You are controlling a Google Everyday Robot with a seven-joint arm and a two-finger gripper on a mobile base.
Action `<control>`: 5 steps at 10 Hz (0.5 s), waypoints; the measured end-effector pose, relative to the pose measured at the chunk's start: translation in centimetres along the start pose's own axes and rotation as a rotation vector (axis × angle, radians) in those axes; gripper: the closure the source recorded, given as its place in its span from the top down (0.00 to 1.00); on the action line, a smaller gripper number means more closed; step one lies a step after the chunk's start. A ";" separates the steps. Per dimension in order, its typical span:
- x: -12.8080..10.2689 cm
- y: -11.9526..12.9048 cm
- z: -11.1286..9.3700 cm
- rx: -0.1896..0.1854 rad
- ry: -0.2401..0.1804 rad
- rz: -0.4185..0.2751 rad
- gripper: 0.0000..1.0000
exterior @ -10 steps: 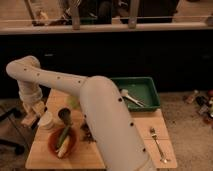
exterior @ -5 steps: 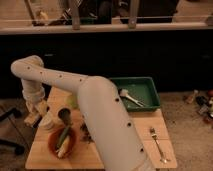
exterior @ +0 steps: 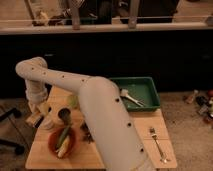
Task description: Place eraser in paper cup
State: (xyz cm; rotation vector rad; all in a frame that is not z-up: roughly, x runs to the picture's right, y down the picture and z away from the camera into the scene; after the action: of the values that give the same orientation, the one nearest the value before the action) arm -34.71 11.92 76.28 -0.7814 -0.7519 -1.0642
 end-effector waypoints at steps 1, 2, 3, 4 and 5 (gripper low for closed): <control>0.2 0.0 0.2 0.005 0.000 0.006 0.03; 0.4 0.1 0.3 0.008 0.000 0.010 0.03; 0.5 0.2 0.4 0.013 0.000 0.015 0.03; 0.6 0.2 0.4 0.016 0.000 0.018 0.03; 0.7 0.3 0.5 0.019 0.000 0.023 0.03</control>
State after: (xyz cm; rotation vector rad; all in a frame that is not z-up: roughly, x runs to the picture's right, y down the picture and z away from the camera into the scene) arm -34.30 12.07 77.09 -0.7724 -0.7502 -1.0353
